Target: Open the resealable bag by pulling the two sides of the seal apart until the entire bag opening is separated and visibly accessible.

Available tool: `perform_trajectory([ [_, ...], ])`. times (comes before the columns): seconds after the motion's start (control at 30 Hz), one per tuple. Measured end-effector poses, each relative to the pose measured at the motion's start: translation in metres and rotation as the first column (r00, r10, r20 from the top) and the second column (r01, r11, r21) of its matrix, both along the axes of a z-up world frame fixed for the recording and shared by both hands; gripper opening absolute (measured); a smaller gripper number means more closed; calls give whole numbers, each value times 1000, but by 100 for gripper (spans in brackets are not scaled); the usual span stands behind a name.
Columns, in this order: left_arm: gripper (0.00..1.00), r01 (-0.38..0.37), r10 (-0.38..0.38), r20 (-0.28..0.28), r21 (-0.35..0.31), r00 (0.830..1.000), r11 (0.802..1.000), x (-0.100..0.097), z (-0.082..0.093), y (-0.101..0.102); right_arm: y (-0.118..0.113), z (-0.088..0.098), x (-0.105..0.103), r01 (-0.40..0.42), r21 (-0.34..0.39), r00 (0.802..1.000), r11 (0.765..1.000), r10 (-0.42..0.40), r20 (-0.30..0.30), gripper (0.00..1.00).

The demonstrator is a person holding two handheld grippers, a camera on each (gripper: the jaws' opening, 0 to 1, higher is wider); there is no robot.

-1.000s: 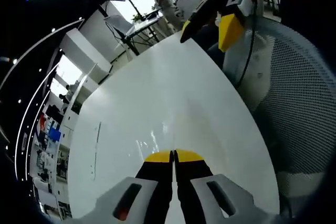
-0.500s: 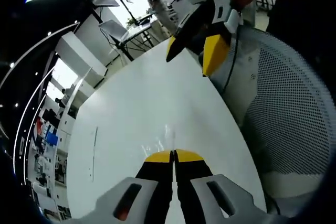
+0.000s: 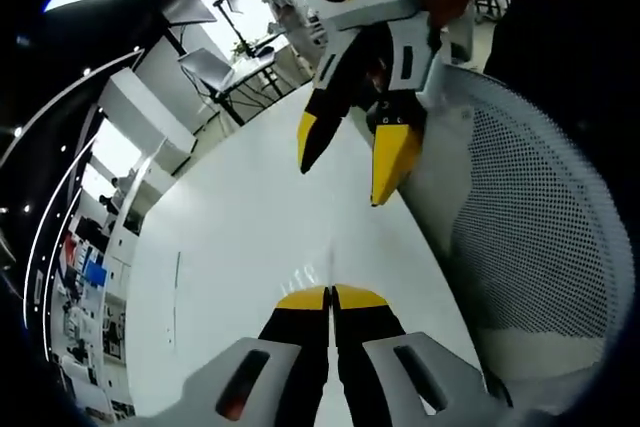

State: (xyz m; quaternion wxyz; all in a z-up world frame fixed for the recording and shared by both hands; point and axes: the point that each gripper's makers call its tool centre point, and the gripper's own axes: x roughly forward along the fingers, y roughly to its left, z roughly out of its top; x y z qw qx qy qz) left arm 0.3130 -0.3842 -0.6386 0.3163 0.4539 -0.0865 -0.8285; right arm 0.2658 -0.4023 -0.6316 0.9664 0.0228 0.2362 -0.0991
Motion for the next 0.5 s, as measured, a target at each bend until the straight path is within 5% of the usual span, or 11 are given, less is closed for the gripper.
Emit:
perform_trajectory([
  [0.5, 0, 65, -66, 17, 13, 998, 998, -10, 4, 10, 20, -3, 23, -159, -65, 986, 985, 155, -65, 21],
])
